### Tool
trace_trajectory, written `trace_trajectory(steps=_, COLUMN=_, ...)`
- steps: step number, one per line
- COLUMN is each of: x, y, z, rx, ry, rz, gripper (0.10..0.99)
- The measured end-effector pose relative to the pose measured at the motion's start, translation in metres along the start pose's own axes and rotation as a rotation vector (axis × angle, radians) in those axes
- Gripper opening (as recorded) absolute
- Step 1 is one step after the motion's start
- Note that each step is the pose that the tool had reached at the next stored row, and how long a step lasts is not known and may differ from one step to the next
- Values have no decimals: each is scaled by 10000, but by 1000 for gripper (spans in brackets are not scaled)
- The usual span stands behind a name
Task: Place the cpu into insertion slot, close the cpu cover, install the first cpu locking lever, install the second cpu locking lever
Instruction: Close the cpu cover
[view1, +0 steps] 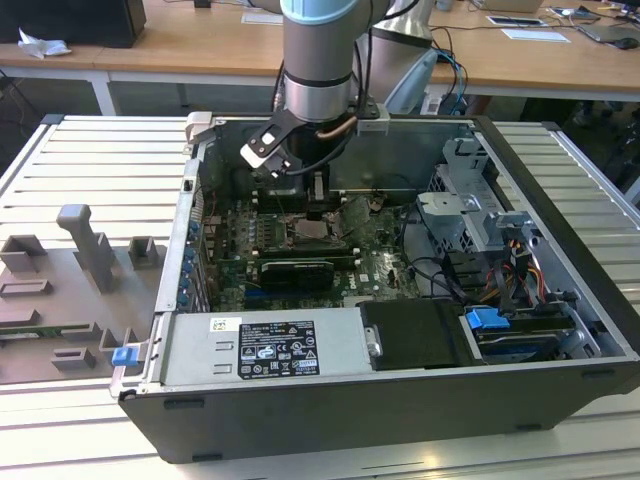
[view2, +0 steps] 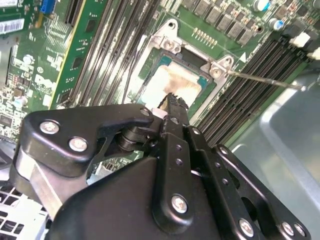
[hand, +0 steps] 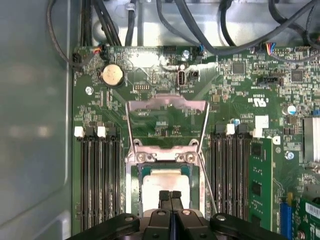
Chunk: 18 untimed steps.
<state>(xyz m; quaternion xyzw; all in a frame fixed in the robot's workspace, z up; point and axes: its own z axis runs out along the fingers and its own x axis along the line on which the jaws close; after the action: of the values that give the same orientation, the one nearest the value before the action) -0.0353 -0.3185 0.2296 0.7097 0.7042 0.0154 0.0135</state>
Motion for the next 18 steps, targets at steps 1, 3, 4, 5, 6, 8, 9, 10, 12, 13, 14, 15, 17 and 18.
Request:
trace_trajectory(steps=1, x=0, y=15, z=1, rx=7, ry=1, rz=0, gripper=106)
trace_trajectory(steps=3, x=-1, y=20, z=0, rx=12, ry=-1, rz=2, gripper=106)
trace_trajectory(steps=4, x=0, y=21, z=-20, rx=12, ry=1, rz=2, gripper=106)
trace_trajectory(steps=5, x=0, y=22, z=-42, rx=12, ry=0, rz=2, gripper=106)
trace_trajectory(steps=6, x=0, y=23, z=-59, rx=12, ry=1, rz=2, gripper=106)
trace_trajectory(steps=8, x=0, y=24, z=-59, rx=10, ry=5, rz=2, gripper=106)
trace_trajectory(steps=9, x=0, y=30, z=-60, rx=12, ry=3, rz=3, gripper=106)
trace_trajectory(steps=10, x=0, y=42, z=-60, rx=13, ry=0, rz=5, gripper=106)
trace_trajectory(steps=12, x=0, y=70, z=-59, rx=13, ry=1, rz=5, gripper=106)
trace_trajectory(steps=13, x=0, y=81, z=-58, rx=12, ry=2, rz=4, gripper=106)
trace_trajectory(steps=14, x=0, y=82, z=-63, rx=12, ry=1, rz=4, gripper=106)
trace_trajectory(steps=15, x=0, y=82, z=-78, rx=12, ry=1, rz=5, gripper=106)
trace_trajectory(steps=17, x=0, y=85, z=-154, rx=12, ry=1, rz=6, gripper=106)
trace_trajectory(steps=18, x=1, y=86, z=-176, rx=11, ry=2, rz=6, gripper=106)
